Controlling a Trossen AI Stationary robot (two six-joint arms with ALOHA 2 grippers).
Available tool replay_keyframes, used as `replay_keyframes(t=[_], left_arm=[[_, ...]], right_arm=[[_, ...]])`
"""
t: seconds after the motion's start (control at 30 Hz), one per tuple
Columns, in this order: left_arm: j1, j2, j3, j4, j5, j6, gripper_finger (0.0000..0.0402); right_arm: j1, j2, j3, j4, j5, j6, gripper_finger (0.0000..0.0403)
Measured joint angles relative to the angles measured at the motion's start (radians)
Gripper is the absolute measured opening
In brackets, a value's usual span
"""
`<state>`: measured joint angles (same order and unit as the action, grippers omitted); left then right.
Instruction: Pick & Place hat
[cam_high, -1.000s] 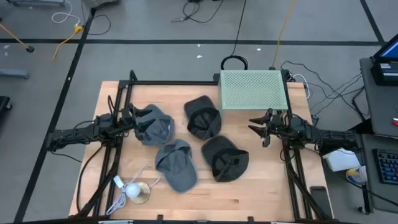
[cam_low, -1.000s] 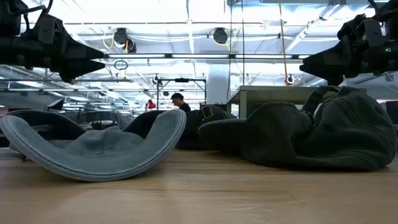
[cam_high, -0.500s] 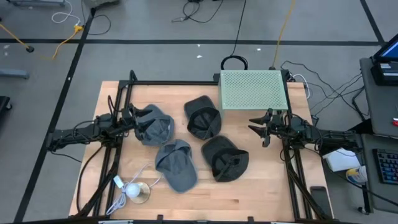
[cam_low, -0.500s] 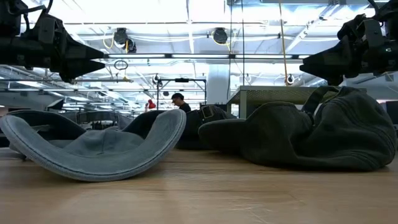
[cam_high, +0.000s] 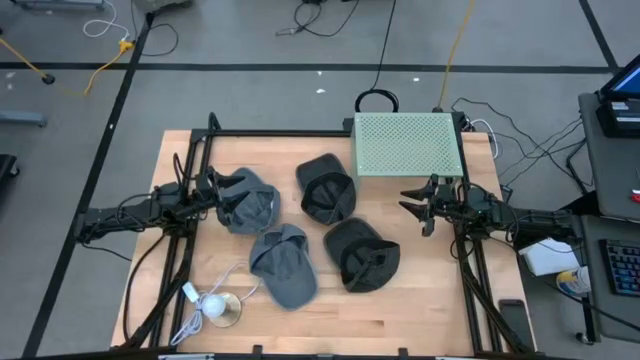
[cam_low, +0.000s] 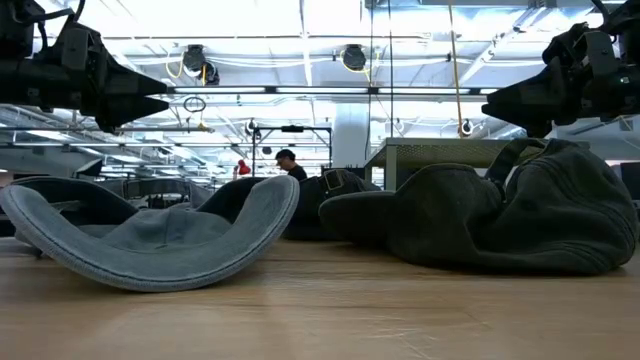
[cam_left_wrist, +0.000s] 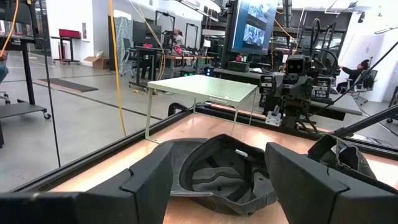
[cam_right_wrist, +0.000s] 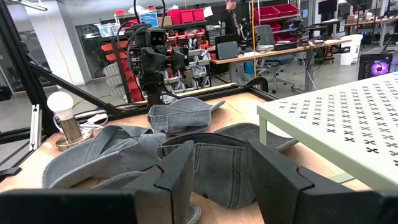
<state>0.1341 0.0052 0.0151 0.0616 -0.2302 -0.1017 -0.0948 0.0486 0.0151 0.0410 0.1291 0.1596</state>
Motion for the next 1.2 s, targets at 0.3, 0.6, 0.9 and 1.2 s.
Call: replay_keyframes(t=[0.3, 0.6, 0.9, 1.2], left_arm=[[0.0, 0.0, 0.0, 0.0, 0.0, 0.0, 0.0253], [0.0, 0.0, 0.0, 0.0, 0.0, 0.0, 0.0253], [0.0, 0.0, 0.0, 0.0, 0.0, 0.0, 0.0253], [0.0, 0.0, 0.0, 0.0, 0.0, 0.0, 0.0253]], right_arm=[[0.0, 0.0, 0.0, 0.0, 0.0, 0.0, 0.0141], [0.0, 0.0, 0.0, 0.0, 0.0, 0.0, 0.0141], [0.0, 0.0, 0.0, 0.0, 0.0, 0.0, 0.0141], [0.0, 0.0, 0.0, 0.017, 0.0, -0.048, 0.0141]])
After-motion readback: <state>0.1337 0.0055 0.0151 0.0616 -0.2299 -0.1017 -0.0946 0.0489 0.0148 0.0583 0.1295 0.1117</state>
